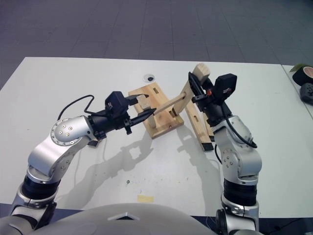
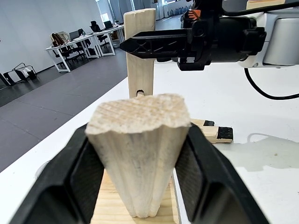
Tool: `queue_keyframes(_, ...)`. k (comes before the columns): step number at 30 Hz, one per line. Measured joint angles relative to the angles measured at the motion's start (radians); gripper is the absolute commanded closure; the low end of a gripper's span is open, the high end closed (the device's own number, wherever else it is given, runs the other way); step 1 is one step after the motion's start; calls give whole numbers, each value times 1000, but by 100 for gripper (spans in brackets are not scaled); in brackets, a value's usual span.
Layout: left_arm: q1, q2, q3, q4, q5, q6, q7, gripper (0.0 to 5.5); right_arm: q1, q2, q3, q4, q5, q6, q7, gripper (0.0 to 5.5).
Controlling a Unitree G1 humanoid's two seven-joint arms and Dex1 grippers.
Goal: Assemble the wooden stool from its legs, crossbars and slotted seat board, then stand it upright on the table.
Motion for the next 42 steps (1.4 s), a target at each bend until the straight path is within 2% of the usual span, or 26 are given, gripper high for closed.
queue_keyframes(4, -5, 6, 0, 7, -1, -5, -7, 347, -11, -16, -14, 10, 36, 40, -3, 449)
queue_keyframes(9, -9, 24, 1, 15, -5, -17, -18, 347, -43, -123, 18, 7, 23, 114, -1, 449)
queue_keyframes(19, -15, 37, 24, 48, -6, -43, -26, 347, -166, -168, 45, 79, 53, 223, -3, 449)
queue_keyframes(28, -54, 75, 39, 111, -12, -88, -91, 347, -302, -242, 42, 185, 121, 462, 25, 449)
queue_keyframes(33, -67, 86, 33, 127, -12, -89, -107, 347, -261, -230, 53, 148, 98, 445, -4, 449)
queue_keyframes(42, -91, 105, 56, 164, -27, -81, -149, 347, -159, -114, 49, 88, 62, 329, -101, 449)
